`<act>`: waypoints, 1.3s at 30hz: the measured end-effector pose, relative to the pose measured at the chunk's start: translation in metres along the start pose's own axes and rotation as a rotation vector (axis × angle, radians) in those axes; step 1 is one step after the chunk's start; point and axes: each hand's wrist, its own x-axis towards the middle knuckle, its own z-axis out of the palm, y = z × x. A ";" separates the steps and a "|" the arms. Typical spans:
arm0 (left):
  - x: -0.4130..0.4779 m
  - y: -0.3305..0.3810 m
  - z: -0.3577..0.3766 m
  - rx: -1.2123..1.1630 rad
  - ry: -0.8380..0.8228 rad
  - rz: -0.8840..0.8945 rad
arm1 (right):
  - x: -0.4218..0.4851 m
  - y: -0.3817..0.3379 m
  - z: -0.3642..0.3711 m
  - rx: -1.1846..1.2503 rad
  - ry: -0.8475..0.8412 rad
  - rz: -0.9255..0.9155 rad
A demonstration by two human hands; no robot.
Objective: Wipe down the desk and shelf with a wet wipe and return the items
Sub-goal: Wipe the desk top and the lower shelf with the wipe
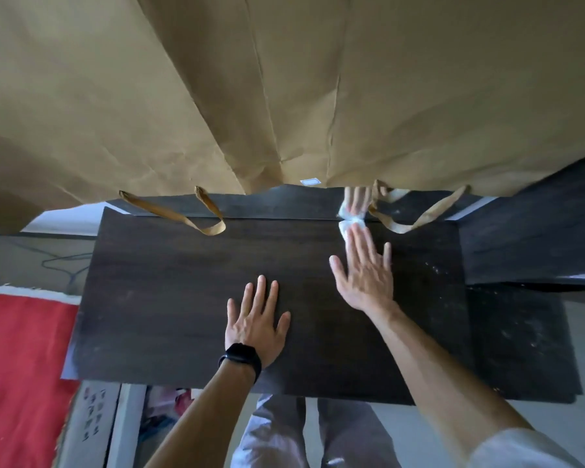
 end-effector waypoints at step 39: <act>-0.001 0.065 0.038 -0.112 0.065 -0.148 | -0.167 0.098 0.009 0.246 0.044 0.811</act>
